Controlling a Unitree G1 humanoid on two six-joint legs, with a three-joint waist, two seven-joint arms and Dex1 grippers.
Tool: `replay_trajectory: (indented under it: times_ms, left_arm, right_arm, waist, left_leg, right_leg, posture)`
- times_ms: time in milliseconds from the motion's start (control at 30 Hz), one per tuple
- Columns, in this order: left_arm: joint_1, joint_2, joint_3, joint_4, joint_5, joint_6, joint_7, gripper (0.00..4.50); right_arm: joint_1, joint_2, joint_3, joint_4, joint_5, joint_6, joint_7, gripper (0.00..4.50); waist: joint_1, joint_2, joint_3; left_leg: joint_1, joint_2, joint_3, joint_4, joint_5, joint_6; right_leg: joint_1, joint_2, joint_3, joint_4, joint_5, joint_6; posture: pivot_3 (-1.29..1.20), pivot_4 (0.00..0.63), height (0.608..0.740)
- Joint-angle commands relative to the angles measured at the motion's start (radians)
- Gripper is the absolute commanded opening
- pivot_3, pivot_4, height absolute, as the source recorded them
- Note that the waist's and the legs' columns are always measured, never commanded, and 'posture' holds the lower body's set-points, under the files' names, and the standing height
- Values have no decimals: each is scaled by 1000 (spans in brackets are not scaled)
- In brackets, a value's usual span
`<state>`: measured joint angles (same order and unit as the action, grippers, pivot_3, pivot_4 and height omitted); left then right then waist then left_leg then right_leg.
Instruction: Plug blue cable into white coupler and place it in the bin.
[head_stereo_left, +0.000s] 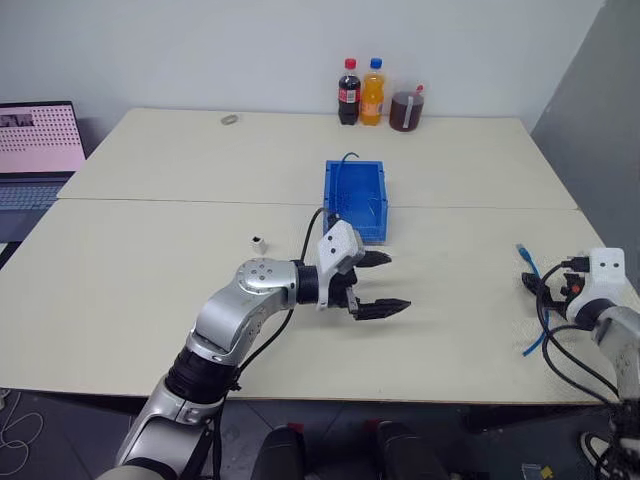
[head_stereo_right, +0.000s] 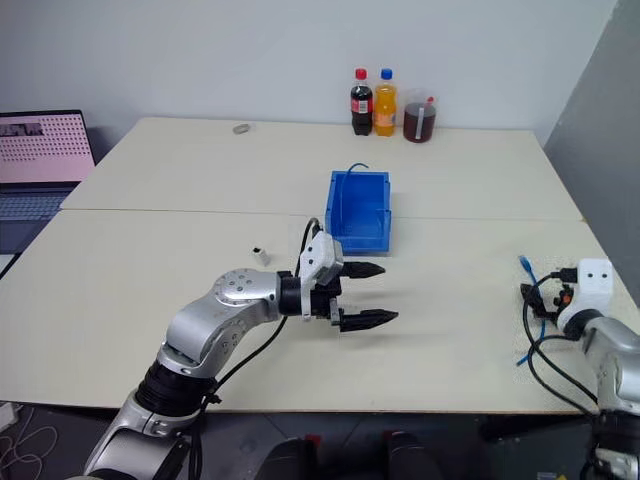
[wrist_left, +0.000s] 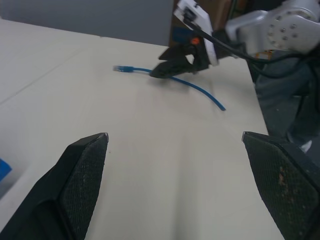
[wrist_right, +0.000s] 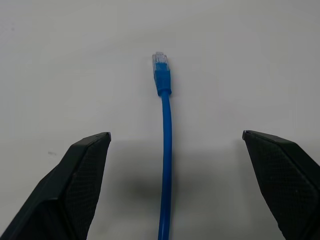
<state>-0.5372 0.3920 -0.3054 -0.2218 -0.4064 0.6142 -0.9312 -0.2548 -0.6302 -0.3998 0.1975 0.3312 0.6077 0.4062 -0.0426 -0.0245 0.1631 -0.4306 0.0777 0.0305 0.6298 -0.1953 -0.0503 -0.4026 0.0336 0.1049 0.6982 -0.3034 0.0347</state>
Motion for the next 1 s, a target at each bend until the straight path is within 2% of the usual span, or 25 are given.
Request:
replay_trajectory:
  times_ms: [33, 233, 467, 567, 767, 867, 1000]
  left_arm:
    - [-24, 5, -6, -11, -1, -13, -25, 4500]
    - [-22, 4, 13, -16, -22, -12, -38, 4500]
    - [-12, 29, -4, -20, -17, -41, -89, 4500]
    - [-9, 40, -3, -17, -16, -59, -117, 4500]
    - [15, 70, 1, -14, 3, -109, -147, 4500]
    - [69, 140, 6, -32, 12, -133, -190, 4500]
    - [239, 300, 59, -53, -5, -156, -271, 4500]
  right_arm:
    - [-58, -48, 19, 111, -23, -42, 47, 4122]
    - [-68, -83, 58, 167, -47, -85, 118, 2690]
    - [-68, -98, 73, 182, -49, -112, 168, 634]
    - [-76, -117, 82, 197, -58, -135, 198, 56]
    - [-83, -186, 131, 160, -60, -176, 330, 56]
    - [-65, -245, 178, 43, -50, -197, 461, 56]
    - [-65, -286, 304, -235, -24, -193, 620, 56]
  waist:
    - [1, 0, 0]
    - [6, 0, 0]
    - [8, 0, 0]
    - [8, 0, 0]
    - [8, 1, 0]
    - [0, 5, 1]
    - [-17, 6, 0]
  left_leg:
    - [0, 0, 0, 0, 0, 0]
    - [0, 0, 0, 0, 0, 0]
    - [0, 0, 0, 0, 0, 0]
    - [0, 0, 0, 0, 0, 0]
    - [0, 0, 0, 0, 0, 0]
    - [0, 0, 0, 0, 0, 0]
    - [0, 0, -1, 0, 0, 0]
  right_leg:
    - [0, 0, 0, 0, 0, 0]
    - [0, 0, 0, -1, 0, -1]
    - [0, 0, 0, 0, 0, 0]
    - [0, 0, 0, 0, 0, 0]
    - [0, 0, 0, -1, 0, 0]
    - [0, 0, 0, 0, 0, 0]
    - [0, 0, 0, 0, 0, 0]
  posture:
    - [0, 150, 740]
    - [0, 150, 740]
    - [0, 150, 740]
    - [0, 150, 740]
    - [0, 150, 740]
    - [0, 150, 740]
    - [0, 150, 740]
